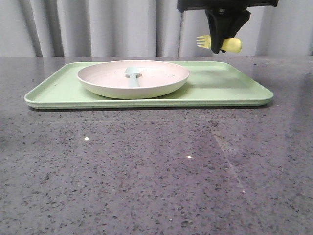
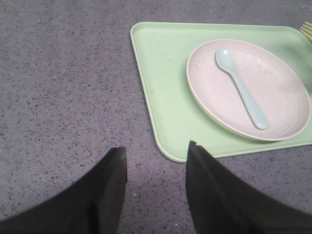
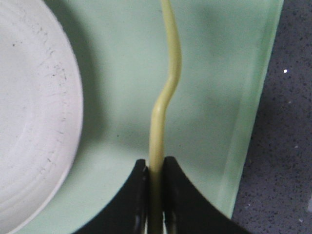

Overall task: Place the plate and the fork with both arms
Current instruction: 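Lower the fork onto the tray beside the plate and open, then raise the right gripper away from the tray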

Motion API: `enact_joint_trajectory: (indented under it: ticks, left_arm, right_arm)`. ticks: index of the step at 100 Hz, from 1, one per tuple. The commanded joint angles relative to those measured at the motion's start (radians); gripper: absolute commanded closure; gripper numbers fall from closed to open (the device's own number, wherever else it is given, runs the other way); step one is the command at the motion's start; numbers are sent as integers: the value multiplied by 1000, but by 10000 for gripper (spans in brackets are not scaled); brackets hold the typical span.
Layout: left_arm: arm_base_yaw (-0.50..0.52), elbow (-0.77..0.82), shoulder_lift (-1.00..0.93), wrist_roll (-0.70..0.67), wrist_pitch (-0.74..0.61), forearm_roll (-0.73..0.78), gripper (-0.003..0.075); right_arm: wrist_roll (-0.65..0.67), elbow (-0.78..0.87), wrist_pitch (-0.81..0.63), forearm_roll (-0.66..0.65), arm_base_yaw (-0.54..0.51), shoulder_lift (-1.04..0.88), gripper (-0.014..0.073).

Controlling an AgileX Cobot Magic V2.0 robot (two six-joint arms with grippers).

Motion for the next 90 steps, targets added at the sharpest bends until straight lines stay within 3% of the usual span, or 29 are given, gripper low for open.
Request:
enact_joint_trajectory:
  ticks: [1, 27, 34, 44, 51, 90]
  left_arm:
    - [4, -27, -8, -7, -57, -18, 426]
    - [4, -27, -8, -7, -51, -20, 426]
    - [4, -27, -8, -7, -50, -20, 426]
    - [4, -27, -8, -7, -50, -20, 426]
    - [4, -27, -8, -7, -50, -20, 426]
    - [4, -27, -8, -7, -57, -20, 426]
  right_arm:
    - [-3, -27, 42, -12, -7, -37, 565]
    - [-3, -27, 37, -12, -7, -14, 538]
    - [-3, -27, 33, -12, -7, -14, 433]
    - [-3, -27, 37, -12, -7, -14, 202]
    - [-3, -27, 38, -12, -7, -14, 113]
    - [9, -27, 59, -12, -7, -26, 107]
